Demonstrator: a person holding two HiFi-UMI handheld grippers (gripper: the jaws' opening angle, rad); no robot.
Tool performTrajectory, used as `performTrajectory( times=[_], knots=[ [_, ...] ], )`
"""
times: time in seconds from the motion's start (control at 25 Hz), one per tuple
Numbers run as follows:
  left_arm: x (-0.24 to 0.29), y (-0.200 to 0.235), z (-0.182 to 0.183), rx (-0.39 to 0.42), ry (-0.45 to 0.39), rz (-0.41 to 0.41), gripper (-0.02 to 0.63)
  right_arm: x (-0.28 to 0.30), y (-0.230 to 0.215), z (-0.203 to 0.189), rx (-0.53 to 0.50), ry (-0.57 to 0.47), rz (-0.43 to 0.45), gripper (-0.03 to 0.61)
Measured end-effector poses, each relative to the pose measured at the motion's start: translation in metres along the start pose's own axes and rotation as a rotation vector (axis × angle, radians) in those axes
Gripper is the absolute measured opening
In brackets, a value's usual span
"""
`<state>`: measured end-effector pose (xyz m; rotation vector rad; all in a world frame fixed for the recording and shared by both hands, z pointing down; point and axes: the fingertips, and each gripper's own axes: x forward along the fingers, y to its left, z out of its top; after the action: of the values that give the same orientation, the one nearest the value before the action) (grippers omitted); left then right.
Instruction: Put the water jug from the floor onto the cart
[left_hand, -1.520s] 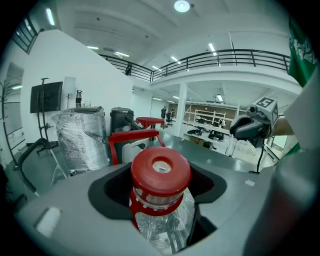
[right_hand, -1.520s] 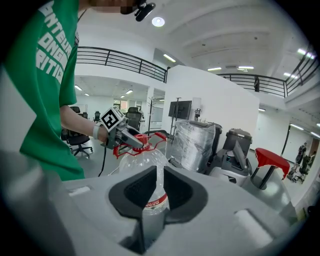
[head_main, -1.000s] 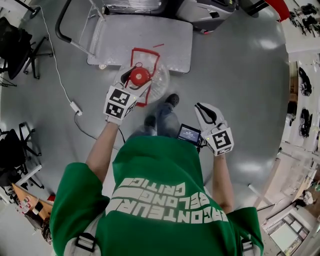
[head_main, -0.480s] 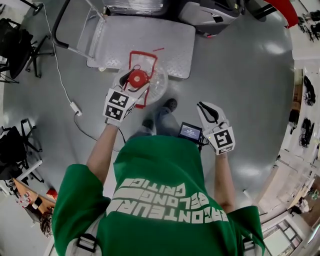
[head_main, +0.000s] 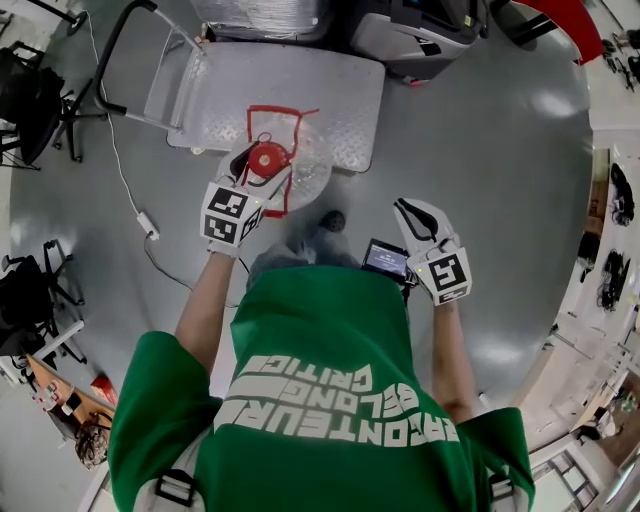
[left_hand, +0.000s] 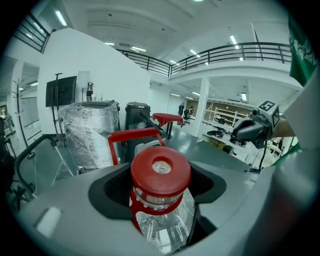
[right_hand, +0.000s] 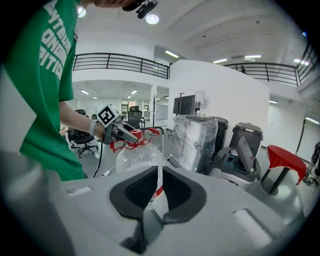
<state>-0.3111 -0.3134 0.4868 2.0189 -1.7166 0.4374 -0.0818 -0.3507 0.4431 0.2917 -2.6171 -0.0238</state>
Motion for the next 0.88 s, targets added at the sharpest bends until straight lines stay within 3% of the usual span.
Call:
performTrajectory(
  times=[0.36,0.6,0.88],
  knots=[
    [0.017,0.001,0.030,0.020,-0.011,0.005,0.342,0.012,-0.026,0.011,-0.011,-0.046,0.026,0.021],
    [0.032,0.025,0.028,0.019,0.021,0.001,0.342,0.011,-0.048,0.020,0.070,-0.090,-0.015,0.021],
    [0.054,0.057,0.024,0.043,0.077,-0.012,0.342,0.020,-0.061,0.028,0.080,-0.080,-0.069,0.021]
  ],
)
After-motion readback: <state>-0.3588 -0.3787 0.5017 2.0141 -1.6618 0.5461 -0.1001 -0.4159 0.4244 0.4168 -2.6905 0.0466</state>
